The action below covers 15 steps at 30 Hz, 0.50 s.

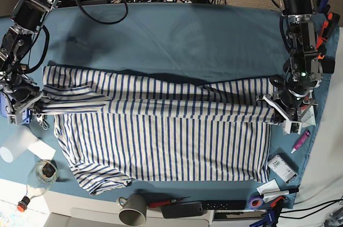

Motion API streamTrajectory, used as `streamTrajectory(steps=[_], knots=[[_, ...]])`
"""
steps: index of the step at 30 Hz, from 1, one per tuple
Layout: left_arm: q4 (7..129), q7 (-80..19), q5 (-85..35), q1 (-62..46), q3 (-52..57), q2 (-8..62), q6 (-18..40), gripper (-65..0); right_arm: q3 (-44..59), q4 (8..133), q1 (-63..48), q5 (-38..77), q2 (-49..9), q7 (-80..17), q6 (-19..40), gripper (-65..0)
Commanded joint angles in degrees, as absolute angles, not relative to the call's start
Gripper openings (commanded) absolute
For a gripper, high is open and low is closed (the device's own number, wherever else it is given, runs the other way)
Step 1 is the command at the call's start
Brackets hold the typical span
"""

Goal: Fold the T-shirt properly
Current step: 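Lower the folded edge onto the shirt and open both grippers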

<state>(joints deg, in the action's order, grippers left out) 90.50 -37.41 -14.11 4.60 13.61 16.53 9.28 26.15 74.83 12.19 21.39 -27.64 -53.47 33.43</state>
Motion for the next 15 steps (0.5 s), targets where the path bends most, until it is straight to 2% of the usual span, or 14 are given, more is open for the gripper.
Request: streamTrajectory(steps=[1, 7, 15], knots=[[91.4, -35.9, -13.7, 5.7, 14.0, 17.3, 8.9, -65.0, 25.5, 75.6, 13.8, 20.5, -29.2, -51.5, 32.9, -65.0], [91.4, -36.0, -13.7, 5.7, 14.0, 17.3, 8.9, -65.0, 20.5, 73.2, 16.5, 18.3, -29.2, -51.1, 30.8, -65.0], [90.5, -35.9, -13.7, 5.7, 14.0, 17.3, 8.9, -65.0, 20.2, 68.5, 19.5, 18.3, -29.2, -48.1, 29.7, -65.0]])
